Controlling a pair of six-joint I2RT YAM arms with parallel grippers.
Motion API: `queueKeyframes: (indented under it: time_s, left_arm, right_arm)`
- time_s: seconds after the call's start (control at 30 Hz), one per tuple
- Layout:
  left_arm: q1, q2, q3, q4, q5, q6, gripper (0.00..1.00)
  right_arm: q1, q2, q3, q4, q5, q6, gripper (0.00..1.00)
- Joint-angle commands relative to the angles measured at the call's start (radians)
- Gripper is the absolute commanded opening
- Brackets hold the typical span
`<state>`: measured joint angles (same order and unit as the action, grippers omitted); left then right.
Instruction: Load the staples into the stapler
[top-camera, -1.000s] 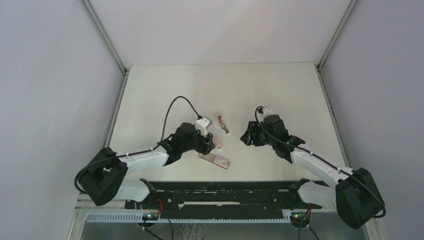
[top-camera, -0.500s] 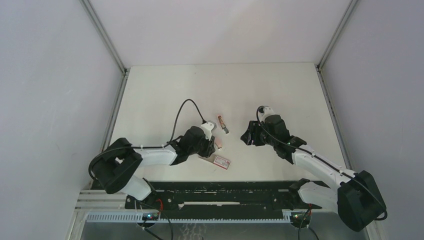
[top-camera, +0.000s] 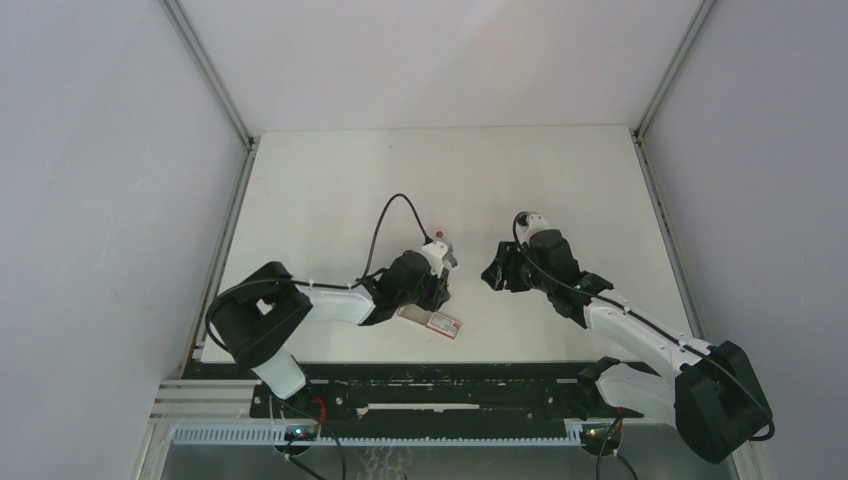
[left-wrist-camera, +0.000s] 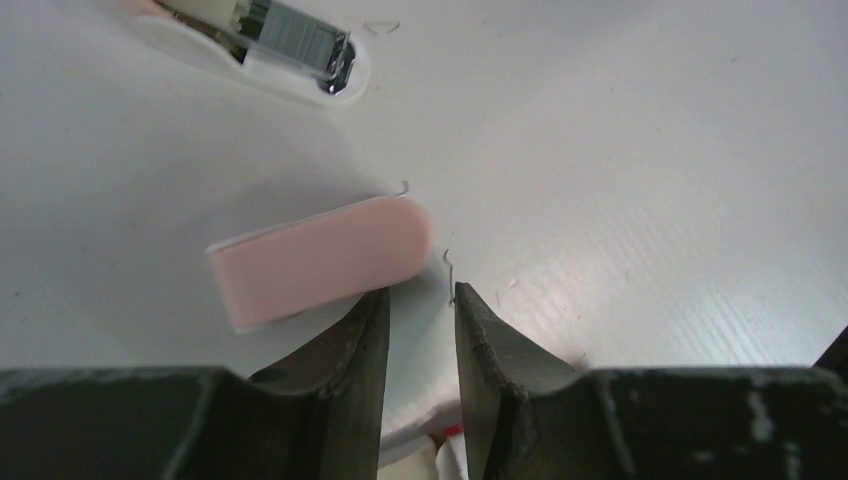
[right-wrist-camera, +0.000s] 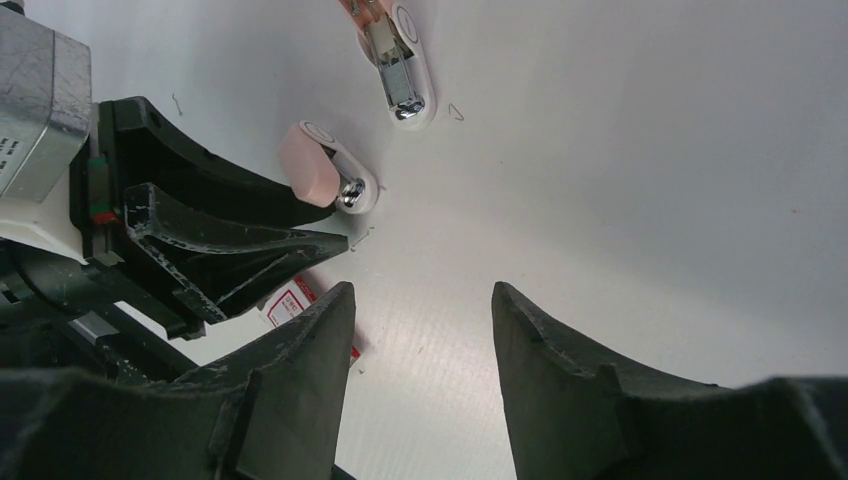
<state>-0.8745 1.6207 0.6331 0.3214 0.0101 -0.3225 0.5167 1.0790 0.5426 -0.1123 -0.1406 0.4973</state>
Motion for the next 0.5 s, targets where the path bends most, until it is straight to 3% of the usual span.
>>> queueKeyframes:
  time_s: [0.0, 0.23, 0.47]
  left_arm:
    - [-0.021, 0.053, 0.051, 0.078, -0.029, -0.053, 0.34]
    - [-0.021, 0.077, 0.1, 0.107, -0.035, -0.027, 0.35]
    - [-0.027, -0.144, 0.047, 0.075, 0.116, 0.065, 0.48]
  right_arm:
    - [-0.003, -0.024, 0.0, 0.021, -0.008, 0.009, 0.53]
    - [-0.002, -0.038, 0.0, 0.006, -0.006, 0.009, 0.53]
    - [-0.003, -0.076, 0.0, -0.017, 0.003, -0.01, 0.54]
